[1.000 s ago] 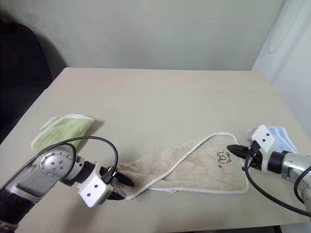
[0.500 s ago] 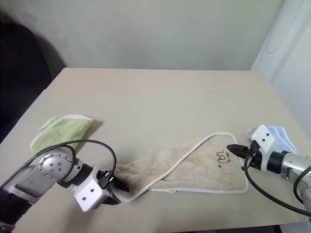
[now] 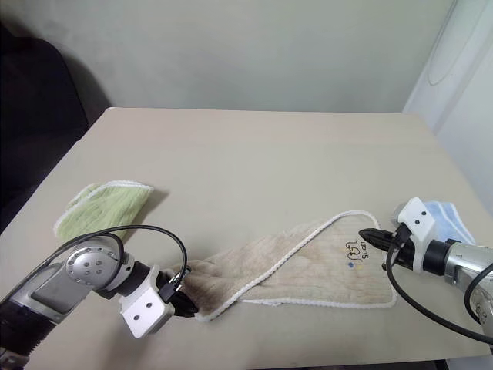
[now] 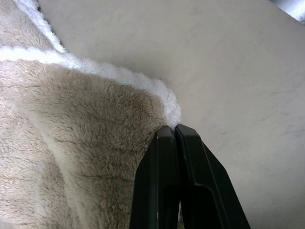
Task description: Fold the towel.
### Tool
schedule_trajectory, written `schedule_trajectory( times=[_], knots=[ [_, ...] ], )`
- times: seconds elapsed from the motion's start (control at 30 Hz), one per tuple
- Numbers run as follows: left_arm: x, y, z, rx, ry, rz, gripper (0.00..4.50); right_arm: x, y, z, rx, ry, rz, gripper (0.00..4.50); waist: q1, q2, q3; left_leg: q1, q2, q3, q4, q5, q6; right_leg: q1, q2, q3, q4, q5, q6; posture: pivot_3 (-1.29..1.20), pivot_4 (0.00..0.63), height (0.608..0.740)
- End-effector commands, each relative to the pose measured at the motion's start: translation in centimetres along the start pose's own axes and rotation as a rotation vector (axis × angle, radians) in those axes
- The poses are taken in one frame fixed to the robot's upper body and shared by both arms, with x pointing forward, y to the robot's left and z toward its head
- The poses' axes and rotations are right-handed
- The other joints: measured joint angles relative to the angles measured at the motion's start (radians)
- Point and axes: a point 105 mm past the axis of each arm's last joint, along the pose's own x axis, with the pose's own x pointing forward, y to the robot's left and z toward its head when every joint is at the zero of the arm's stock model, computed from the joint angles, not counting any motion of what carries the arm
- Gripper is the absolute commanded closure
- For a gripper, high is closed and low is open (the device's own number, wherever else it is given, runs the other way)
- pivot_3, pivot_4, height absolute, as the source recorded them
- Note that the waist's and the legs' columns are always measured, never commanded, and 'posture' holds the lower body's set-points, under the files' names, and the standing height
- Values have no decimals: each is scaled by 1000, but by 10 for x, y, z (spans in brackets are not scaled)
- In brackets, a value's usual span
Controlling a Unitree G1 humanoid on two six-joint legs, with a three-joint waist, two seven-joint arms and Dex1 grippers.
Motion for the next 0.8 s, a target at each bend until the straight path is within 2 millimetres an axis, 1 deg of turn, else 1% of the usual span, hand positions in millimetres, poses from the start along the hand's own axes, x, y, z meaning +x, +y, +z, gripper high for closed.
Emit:
schedule_trajectory(
  times=[0.03,0.1,0.2,0.27,0.37,0.5,0.57,0.67,0.73,0.8],
  knots=[
    [-2,12,10,-40,-65,83,4485,-1,0,13,-39,-36,-4,4500,0,0,0,0,0,0,0,0,0,0,0,0,0,1,-1,0,150,740],
    [-8,29,21,-132,-154,182,4485,-1,0,13,-40,-37,-5,4500,0,-1,0,0,0,0,0,0,0,0,0,0,0,1,-2,0,150,740],
    [-26,50,36,-275,-288,292,4485,-1,0,13,-41,-36,-4,4500,-1,-4,1,-1,0,0,0,0,0,0,0,0,0,1,-2,0,150,740],
    [-37,56,40,-345,-332,326,4485,0,0,13,-41,-36,-2,4500,-4,-4,1,0,1,0,0,0,0,1,0,-1,0,2,-2,0,150,740],
    [-51,61,39,-404,-359,373,4485,0,-1,13,-41,-35,-1,4500,-7,-3,1,1,1,0,0,0,0,2,0,-1,0,2,-2,0,150,740],
    [-63,69,31,-485,-371,446,4485,2,-1,14,-46,-38,3,4500,-9,-3,2,4,1,1,-1,0,-1,3,0,-1,0,1,0,0,150,740],
    [-66,71,25,-499,-351,478,4485,4,-2,16,-51,-43,4,4500,-9,-3,2,4,1,1,0,1,-1,3,0,-1,0,0,1,0,150,740],
    [-76,77,14,-556,-365,558,4485,8,-2,18,-63,-50,9,4500,-9,-4,2,5,1,1,0,1,-1,4,0,0,0,-1,2,0,150,740],
    [-85,81,4,-632,-391,623,4485,12,-2,19,-71,-52,18,4500,-9,-4,2,4,1,1,0,1,-1,3,0,0,0,0,2,0,150,740],
    [-86,79,-9,-693,-375,664,4485,15,-1,19,-75,-54,25,4500,-9,-4,2,5,1,1,0,2,0,4,0,0,0,1,-1,0,150,740]
  ],
)
